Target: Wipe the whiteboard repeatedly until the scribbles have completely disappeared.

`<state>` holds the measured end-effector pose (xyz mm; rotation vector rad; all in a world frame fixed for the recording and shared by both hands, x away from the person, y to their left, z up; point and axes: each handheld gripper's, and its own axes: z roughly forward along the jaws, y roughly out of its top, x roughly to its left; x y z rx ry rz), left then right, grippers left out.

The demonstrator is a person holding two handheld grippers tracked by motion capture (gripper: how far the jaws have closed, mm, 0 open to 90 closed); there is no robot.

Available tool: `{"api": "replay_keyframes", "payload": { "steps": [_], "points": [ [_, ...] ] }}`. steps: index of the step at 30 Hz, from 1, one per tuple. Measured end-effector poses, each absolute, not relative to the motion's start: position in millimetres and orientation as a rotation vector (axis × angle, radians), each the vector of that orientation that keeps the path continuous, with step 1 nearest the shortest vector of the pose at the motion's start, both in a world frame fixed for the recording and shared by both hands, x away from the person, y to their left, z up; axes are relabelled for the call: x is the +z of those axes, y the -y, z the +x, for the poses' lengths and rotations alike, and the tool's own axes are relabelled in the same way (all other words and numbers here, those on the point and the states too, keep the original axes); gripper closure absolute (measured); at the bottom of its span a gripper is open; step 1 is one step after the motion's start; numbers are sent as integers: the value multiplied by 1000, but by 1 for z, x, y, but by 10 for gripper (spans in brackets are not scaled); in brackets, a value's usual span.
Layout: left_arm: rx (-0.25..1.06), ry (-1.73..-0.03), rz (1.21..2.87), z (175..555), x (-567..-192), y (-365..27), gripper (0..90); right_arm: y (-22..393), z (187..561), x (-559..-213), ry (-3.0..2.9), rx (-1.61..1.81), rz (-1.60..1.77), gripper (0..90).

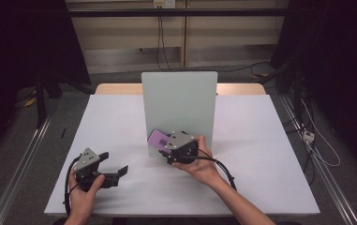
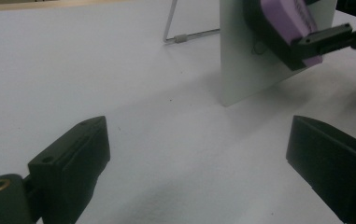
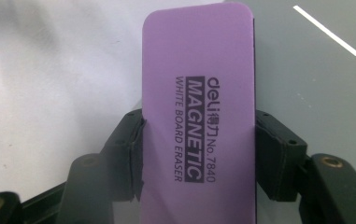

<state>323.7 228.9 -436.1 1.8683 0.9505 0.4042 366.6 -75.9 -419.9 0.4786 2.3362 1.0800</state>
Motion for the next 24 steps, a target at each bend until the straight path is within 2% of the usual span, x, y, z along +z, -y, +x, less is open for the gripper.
{"api": "replay_keyframes", "payload": {
  "steps": [14, 24],
  "points": [
    [408, -947, 1864, 323, -435, -230, 63, 52, 367, -439, -2437, 1099, 447, 413],
    [410, -954, 1857, 323, -435, -231, 63, 76, 373, -413, -2344, 1153, 493, 412]
  ]
}}
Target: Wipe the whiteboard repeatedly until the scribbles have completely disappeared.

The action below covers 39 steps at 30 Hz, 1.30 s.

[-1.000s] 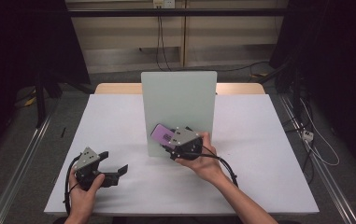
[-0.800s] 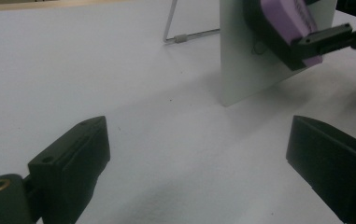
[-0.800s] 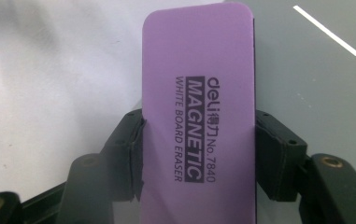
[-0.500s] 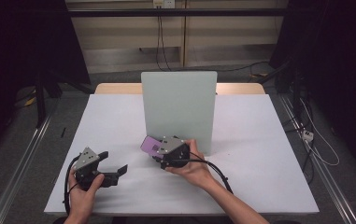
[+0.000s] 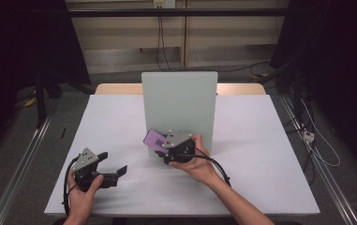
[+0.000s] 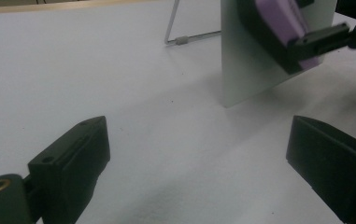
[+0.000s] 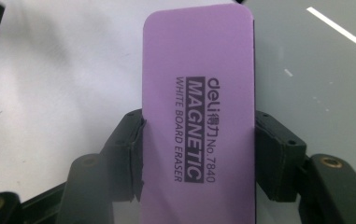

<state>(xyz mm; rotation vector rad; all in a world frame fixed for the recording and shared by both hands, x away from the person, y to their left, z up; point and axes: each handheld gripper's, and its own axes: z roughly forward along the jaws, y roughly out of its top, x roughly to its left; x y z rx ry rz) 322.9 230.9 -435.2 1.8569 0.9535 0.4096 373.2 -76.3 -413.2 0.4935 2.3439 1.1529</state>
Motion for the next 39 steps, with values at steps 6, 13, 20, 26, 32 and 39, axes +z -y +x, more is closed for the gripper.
{"api": "replay_keyframes", "payload": {
  "steps": [6, 13, 20, 26, 32, 39],
  "points": [
    [411, -948, 1866, 323, -435, -230, 63, 91, 378, -390, -2254, 1174, 523, 412],
    [407, -948, 1868, 323, -435, -230, 63, 82, 376, -395, -2259, 1135, 483, 412],
    [408, -947, 1864, 324, -436, -229, 63, 56, 370, -424, -2370, 1097, 418, 412],
    [406, -950, 1864, 324, -435, -230, 63, 41, 369, -436, -2414, 1099, 399, 413],
    [407, -948, 1863, 324, -435, -231, 63, 35, 369, -439, -2421, 1111, 393, 413],
    [406, -947, 1864, 324, -435, -231, 63, 55, 374, -415, -2342, 1130, 424, 412]
  ]
}}
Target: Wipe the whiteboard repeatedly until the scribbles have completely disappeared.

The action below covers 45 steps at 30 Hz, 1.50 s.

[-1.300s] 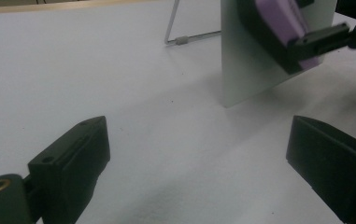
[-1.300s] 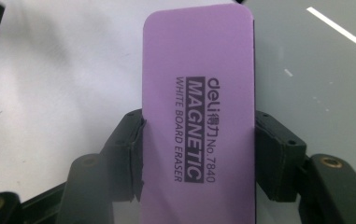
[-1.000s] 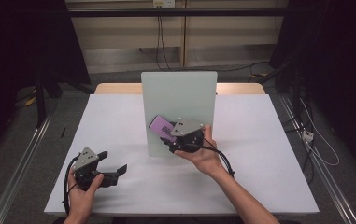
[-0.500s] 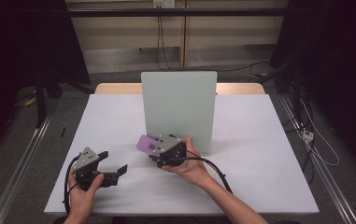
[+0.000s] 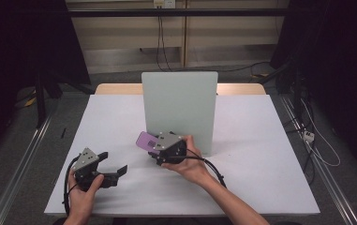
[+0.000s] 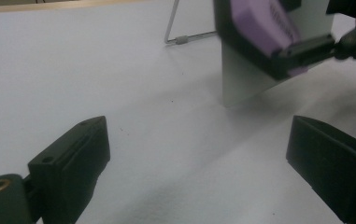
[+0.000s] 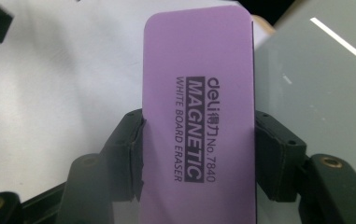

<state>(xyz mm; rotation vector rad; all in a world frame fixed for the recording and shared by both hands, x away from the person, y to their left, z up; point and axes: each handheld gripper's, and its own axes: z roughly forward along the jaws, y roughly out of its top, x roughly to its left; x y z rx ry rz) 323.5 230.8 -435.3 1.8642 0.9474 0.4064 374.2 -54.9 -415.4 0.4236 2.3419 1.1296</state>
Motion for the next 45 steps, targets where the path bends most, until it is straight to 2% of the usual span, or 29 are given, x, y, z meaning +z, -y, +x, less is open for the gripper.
{"api": "replay_keyframes", "payload": {
  "steps": [9, 15, 23, 32, 45],
  "points": [
    [406, -951, 1869, 324, -436, -230, 63, 103, 378, -380, -2191, 1161, 526, 412],
    [402, -953, 1870, 324, -437, -229, 63, 128, 378, -369, -2143, 1175, 586, 412],
    [400, -951, 1879, 324, -437, -227, 63, 134, 367, -396, -2229, 1133, 581, 412],
    [401, -953, 1878, 324, -437, -228, 63, 139, 362, -412, -2300, 1115, 599, 412],
    [394, -965, 1867, 324, -439, -231, 63, 150, 358, -417, -2359, 1161, 649, 411]
  ]
}}
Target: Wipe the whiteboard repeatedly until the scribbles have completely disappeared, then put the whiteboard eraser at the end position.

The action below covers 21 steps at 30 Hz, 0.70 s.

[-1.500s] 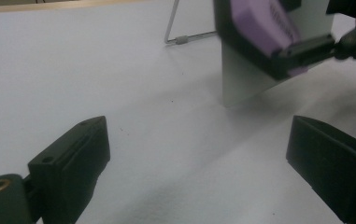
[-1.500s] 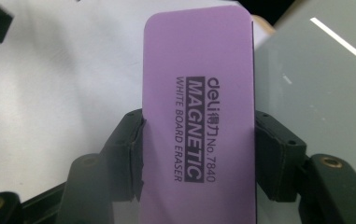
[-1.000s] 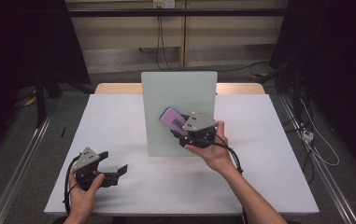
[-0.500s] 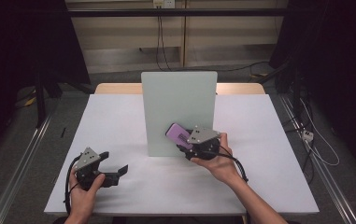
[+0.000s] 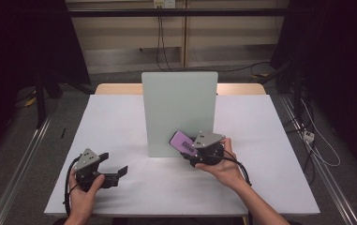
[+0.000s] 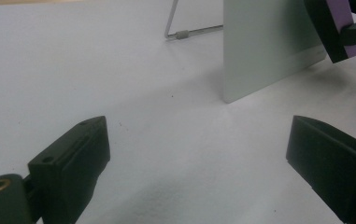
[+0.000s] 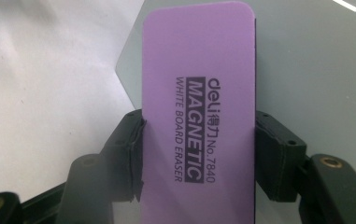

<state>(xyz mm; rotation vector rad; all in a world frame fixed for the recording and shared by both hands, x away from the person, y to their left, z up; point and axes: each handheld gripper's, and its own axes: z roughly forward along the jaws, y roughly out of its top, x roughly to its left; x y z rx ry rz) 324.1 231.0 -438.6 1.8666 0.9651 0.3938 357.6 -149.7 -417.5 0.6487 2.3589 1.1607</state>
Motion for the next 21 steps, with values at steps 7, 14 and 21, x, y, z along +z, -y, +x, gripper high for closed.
{"api": "replay_keyframes", "payload": {
  "steps": [7, 14, 21],
  "points": [
    [394, -965, 1861, 324, -438, -233, 63, 156, 358, -413, -2350, 1219, 692, 411],
    [397, -965, 1863, 322, -438, -231, 63, 165, 356, -407, -2353, 1282, 722, 411],
    [398, -969, 1866, 322, -438, -232, 63, 173, 356, -401, -2398, 1305, 745, 411]
  ]
}}
